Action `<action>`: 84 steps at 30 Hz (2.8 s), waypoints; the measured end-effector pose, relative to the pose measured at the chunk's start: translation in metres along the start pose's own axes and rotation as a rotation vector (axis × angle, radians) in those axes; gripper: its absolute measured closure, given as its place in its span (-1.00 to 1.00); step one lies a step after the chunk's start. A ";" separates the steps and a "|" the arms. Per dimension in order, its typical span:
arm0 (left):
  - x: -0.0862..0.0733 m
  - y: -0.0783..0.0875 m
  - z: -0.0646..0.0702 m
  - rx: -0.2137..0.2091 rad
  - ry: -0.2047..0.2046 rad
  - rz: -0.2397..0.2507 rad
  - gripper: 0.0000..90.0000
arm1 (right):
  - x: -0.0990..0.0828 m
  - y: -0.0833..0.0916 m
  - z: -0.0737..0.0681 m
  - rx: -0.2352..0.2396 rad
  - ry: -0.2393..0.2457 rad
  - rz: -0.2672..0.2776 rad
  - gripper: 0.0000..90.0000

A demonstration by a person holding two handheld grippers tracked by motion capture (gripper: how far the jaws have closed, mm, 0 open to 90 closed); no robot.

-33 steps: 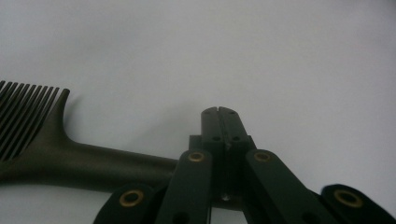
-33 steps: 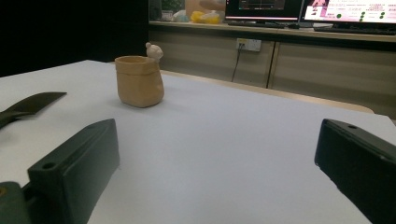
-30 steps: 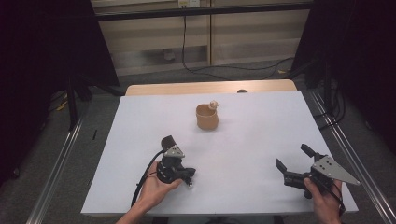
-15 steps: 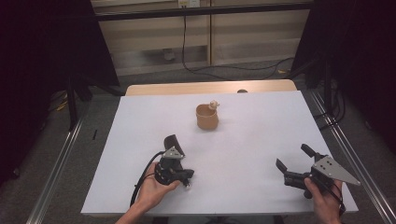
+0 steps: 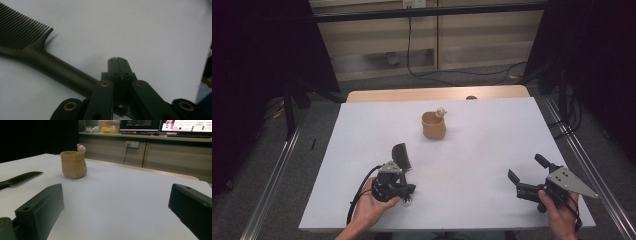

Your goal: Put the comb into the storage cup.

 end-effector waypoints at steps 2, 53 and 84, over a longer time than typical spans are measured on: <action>0.002 0.003 0.000 -0.001 -0.008 0.004 1.00 | 0.000 0.000 -0.001 0.002 0.001 0.000 -1.00; -0.007 0.009 -0.012 0.065 0.035 -0.033 1.00 | 0.000 0.000 -0.001 0.009 0.002 0.000 -1.00; -0.011 0.017 -0.019 0.096 0.046 -0.050 1.00 | -0.001 -0.001 -0.001 0.009 0.006 -0.006 -1.00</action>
Point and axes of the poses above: each handheld gripper's, and its own axes: y roughly backward along the jaws, x roughly out of its top, z roughly to its right, the point moved 6 cm from there along -y, roughly forward along the jaws, and after that the axes turned 13 degrees about -y, right-handed, at the moved point
